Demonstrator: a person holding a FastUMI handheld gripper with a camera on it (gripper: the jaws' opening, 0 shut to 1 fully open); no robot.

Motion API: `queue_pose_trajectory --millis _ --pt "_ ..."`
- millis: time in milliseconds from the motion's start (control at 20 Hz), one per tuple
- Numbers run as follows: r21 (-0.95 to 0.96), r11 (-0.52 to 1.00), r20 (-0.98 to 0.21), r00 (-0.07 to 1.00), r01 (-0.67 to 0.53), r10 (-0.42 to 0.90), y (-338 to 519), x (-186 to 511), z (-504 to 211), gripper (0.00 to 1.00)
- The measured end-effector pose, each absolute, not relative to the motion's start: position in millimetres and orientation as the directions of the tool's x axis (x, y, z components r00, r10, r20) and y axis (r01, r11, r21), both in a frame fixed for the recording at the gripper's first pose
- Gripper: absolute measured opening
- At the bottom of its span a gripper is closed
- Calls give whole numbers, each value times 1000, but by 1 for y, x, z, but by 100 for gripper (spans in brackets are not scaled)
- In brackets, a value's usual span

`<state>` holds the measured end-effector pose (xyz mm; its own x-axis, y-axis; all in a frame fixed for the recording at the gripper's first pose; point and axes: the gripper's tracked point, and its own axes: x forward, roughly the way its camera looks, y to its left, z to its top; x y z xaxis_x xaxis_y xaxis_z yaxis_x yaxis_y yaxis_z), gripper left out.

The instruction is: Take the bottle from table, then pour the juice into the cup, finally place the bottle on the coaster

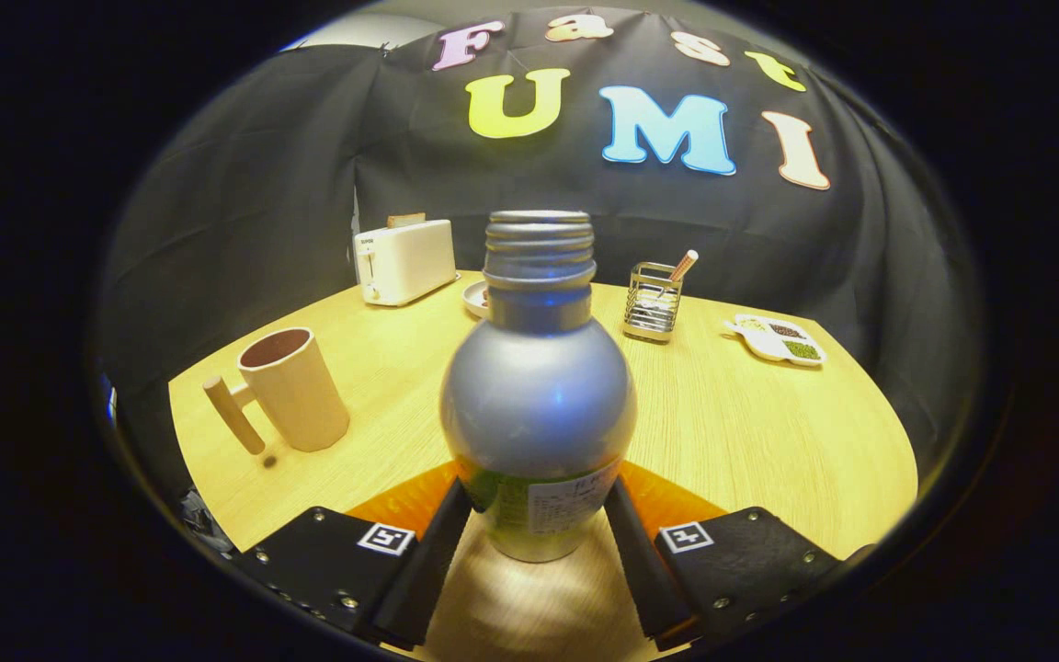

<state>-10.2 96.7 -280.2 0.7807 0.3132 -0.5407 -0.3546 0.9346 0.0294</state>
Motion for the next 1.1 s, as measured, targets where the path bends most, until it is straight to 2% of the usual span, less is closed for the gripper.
queue_pose_trajectory --millis 300,750,1100 --pt "-59 933 -581 772 -355 257 91 -4 -276 72" --pt "-214 900 -570 797 -379 200 102 26 -251 72" --pt "-403 798 -527 827 -448 198 136 37 -226 72"
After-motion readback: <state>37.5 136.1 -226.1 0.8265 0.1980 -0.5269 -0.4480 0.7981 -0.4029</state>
